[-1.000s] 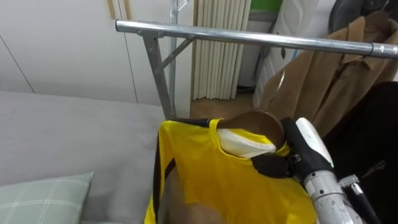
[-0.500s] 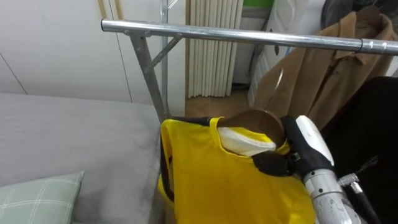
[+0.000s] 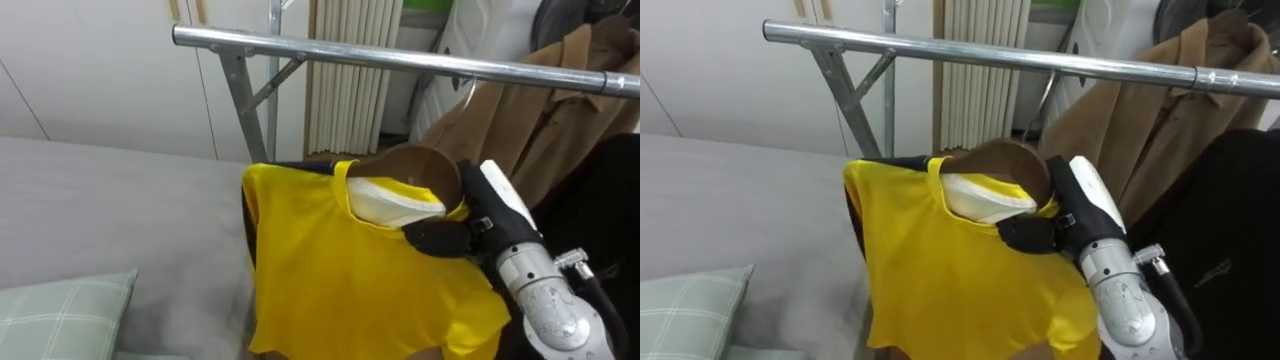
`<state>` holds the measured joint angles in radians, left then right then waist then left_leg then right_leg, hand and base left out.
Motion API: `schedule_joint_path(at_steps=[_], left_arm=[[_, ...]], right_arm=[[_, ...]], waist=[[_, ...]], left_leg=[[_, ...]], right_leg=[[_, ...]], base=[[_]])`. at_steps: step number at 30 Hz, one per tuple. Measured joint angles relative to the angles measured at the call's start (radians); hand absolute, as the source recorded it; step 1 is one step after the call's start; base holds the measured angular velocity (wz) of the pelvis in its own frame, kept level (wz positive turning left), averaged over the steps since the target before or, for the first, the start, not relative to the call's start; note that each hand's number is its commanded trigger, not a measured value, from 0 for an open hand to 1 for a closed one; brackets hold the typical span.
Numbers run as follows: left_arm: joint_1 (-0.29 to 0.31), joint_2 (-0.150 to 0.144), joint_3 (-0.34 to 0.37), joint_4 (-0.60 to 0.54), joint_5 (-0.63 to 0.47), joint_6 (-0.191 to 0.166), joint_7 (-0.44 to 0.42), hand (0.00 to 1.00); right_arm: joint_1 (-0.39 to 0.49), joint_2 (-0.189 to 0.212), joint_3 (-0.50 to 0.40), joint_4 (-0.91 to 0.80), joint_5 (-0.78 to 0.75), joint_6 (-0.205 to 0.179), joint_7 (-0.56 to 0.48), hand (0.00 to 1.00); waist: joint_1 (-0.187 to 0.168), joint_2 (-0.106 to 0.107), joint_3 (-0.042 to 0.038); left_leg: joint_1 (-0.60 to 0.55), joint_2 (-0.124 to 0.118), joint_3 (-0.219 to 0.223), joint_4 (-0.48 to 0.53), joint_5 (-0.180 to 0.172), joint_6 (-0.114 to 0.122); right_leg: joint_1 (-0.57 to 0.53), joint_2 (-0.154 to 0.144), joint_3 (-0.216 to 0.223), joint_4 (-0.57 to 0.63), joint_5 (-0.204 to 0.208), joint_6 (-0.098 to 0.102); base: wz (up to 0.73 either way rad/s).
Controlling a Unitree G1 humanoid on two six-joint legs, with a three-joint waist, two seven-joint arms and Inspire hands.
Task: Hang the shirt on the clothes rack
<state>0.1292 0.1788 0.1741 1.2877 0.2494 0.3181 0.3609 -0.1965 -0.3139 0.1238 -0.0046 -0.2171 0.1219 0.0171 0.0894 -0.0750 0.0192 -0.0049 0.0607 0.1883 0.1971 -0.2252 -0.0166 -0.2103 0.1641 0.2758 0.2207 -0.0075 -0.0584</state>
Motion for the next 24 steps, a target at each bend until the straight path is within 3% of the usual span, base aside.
schedule_joint_path(at_steps=[7, 18, 24], left_arm=[[0.000, 0.027, 0.000, -0.008, 0.003, -0.012, -0.032, 0.00], [0.001, 0.064, -0.001, -0.048, 0.068, -0.012, -0.117, 0.00], [-0.002, 0.078, -0.001, -0.087, 0.078, -0.012, -0.162, 0.00]], right_arm=[[-0.026, -0.015, 0.001, 0.000, 0.063, -0.001, 0.037, 1.00], [-0.111, -0.016, 0.006, 0.078, 0.061, -0.021, 0.169, 1.00], [-0.143, -0.016, 0.010, 0.121, 0.066, -0.021, 0.211, 1.00]], waist=[[0.000, -0.017, 0.0020], [0.006, -0.014, 0.0034], [0.030, -0.011, 0.0034]], left_leg=[[-0.004, 0.000, -0.010, 0.003, 0.000, 0.000], [-0.009, 0.000, -0.059, 0.006, 0.004, -0.006], [-0.018, 0.000, -0.082, 0.008, 0.008, -0.013]], right_leg=[[0.000, -0.002, -0.012, 0.000, -0.003, 0.000], [0.005, -0.007, -0.046, -0.001, -0.011, -0.010], [0.003, -0.007, -0.060, 0.000, -0.009, -0.016]], base=[[0.03], [0.10], [0.07]])
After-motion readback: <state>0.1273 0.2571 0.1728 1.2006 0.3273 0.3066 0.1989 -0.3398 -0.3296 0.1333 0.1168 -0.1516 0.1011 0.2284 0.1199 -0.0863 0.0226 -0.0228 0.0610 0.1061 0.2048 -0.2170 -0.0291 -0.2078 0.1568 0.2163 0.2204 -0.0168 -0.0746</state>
